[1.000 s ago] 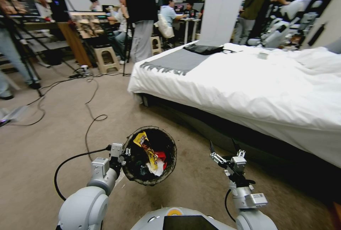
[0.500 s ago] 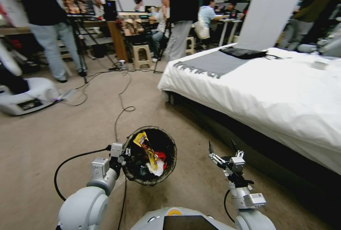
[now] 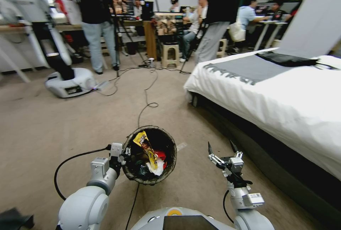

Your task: Pick up the trash bin, then pick up the garbage from the floor and place it into the trash bin.

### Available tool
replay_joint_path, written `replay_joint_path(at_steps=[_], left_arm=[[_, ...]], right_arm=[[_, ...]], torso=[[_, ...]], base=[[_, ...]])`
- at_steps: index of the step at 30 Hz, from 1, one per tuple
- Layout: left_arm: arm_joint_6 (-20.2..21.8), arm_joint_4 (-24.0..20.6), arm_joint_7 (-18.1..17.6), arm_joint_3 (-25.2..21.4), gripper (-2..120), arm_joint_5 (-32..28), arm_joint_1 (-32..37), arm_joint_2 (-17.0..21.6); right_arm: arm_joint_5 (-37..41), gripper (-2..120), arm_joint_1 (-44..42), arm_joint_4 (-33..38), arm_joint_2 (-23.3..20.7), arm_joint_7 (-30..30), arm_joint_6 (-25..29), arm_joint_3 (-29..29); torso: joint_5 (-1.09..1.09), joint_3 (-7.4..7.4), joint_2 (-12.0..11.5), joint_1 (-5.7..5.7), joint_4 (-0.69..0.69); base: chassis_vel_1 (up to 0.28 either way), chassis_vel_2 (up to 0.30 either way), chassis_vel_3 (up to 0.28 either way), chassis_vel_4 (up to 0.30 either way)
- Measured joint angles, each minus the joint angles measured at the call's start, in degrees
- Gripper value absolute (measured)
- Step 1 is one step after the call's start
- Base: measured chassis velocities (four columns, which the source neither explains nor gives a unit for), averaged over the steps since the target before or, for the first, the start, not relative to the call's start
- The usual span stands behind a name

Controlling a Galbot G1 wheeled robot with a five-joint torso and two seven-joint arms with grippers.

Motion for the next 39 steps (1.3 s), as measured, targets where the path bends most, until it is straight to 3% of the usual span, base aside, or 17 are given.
replay_joint_path(at_steps=[22, 28, 39], left_arm=[[-0.67, 0.16, -0.33, -0.10, 1, 0.00, 0.03, 0.00], [-0.71, 0.27, -0.75, -0.02, 1, -0.28, 0.01, -0.40], [1.21, 2.25, -9.01, -0.32, 1, -8.05, -0.03, -1.74]], right_arm=[[0.11, 100, 0.32, -0.23, -0.01, 0.01, -0.25, -0.25], [0.24, 100, 0.48, -0.39, -0.10, 0.03, -0.43, -0.27], [0.24, 100, 0.82, -1.19, 0.05, 0.03, -0.69, -0.85]], torso=[[0.00, 0.00, 0.00, 0.00, 0.03], [0.01, 0.00, 0.00, 0.00, -0.02], [0.01, 0.00, 0.00, 0.00, 0.01]], base=[[0.106, 0.107, 0.105, 0.103], [0.000, 0.000, 0.000, 0.000], [0.000, 0.000, 0.000, 0.000]])
